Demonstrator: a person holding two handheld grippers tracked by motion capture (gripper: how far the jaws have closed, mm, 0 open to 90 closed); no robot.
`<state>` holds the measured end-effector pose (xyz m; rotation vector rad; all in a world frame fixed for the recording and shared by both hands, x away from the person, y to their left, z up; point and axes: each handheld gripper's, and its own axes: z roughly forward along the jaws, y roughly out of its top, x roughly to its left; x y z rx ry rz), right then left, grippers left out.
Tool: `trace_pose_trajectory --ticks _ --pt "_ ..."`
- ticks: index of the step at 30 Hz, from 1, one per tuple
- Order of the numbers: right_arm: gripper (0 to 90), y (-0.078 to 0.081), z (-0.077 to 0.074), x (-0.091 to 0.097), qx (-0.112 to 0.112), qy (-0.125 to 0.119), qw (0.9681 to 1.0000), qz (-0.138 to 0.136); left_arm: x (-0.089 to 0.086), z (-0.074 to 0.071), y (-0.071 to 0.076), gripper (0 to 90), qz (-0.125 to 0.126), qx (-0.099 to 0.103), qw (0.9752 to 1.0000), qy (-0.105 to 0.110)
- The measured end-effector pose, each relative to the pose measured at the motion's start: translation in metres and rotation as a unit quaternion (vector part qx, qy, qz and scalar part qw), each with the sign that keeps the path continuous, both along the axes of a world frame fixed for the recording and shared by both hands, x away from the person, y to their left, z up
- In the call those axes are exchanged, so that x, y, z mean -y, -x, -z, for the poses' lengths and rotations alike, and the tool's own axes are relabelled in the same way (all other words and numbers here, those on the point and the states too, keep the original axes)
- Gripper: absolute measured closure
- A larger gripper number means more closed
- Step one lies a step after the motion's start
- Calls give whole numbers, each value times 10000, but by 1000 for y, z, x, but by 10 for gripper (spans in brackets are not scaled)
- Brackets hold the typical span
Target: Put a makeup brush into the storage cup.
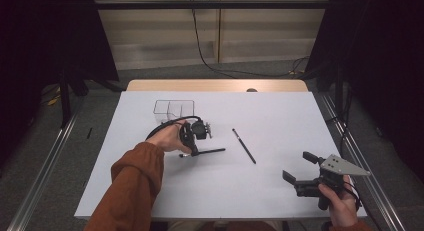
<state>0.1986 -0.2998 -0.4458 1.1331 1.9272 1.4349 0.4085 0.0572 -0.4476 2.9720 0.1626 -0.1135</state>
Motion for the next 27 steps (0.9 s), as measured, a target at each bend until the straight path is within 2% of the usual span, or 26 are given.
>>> trace_pose_trajectory --ticks 7,14,18,19,23,25,27 --pt "0 -1 0 0 -38 17 10000 0 2 -1 3 842 -81 110 9999 -79" --pt "0 -1 0 -1 -36 12 10000 1 -3 -1 3 842 -337 95 9994 76" --pt "0 -1 0 0 -36 21 10000 -2 -7 -1 1 842 -510 -3 9985 213" --pt "0 -1 0 0 -39 16 10000 4 -8 -2 1 842 -585 -65 9979 259" --pt "0 -1 0 1 -34 11 10000 19 -15 -10 -3 842 -770 -63 9953 578" --pt "0 -1 0 1 -33 -1 10000 36 -20 -15 -4 842 -893 -121 9924 842" --pt "0 0 0 1 -30 3 10000 25 -24 -19 -4 842 -977 -185 9898 1016"
